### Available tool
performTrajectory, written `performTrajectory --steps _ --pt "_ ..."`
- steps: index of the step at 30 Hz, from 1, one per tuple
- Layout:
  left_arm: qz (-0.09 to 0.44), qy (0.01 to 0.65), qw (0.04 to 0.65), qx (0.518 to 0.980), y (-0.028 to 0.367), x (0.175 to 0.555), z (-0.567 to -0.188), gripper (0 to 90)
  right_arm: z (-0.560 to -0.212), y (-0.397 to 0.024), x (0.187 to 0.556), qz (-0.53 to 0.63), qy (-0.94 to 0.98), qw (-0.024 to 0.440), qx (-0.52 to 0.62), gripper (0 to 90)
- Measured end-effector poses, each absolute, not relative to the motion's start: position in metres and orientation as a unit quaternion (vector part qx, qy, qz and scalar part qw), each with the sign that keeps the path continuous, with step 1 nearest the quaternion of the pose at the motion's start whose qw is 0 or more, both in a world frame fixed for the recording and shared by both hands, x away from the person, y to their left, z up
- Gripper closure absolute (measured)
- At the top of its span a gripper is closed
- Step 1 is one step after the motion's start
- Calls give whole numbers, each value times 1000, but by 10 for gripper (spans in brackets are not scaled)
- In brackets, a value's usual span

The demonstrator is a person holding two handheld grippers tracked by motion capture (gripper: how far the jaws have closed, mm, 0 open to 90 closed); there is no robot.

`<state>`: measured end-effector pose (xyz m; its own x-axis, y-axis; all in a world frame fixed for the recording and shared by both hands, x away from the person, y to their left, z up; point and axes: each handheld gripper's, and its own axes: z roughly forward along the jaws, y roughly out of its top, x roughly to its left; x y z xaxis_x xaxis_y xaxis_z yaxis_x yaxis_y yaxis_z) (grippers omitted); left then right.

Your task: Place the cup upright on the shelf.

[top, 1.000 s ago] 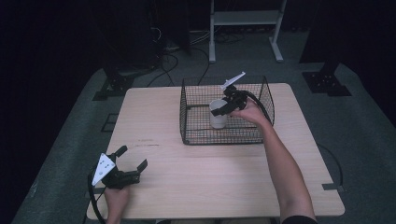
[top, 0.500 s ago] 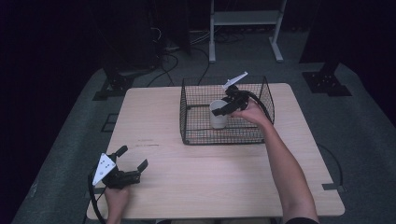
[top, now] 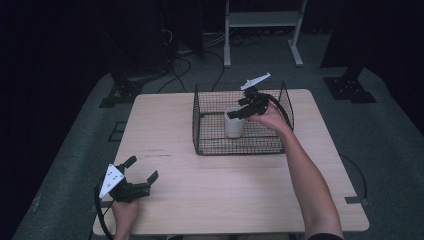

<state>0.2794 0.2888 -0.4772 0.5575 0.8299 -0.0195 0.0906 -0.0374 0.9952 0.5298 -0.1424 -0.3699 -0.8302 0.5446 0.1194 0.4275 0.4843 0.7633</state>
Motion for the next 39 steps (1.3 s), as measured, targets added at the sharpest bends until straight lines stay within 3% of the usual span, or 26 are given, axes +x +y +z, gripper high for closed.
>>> performTrajectory --steps 39 --pt "309 352 598 651 288 280 -478 0 -344 -174 487 472 833 56 282 132"
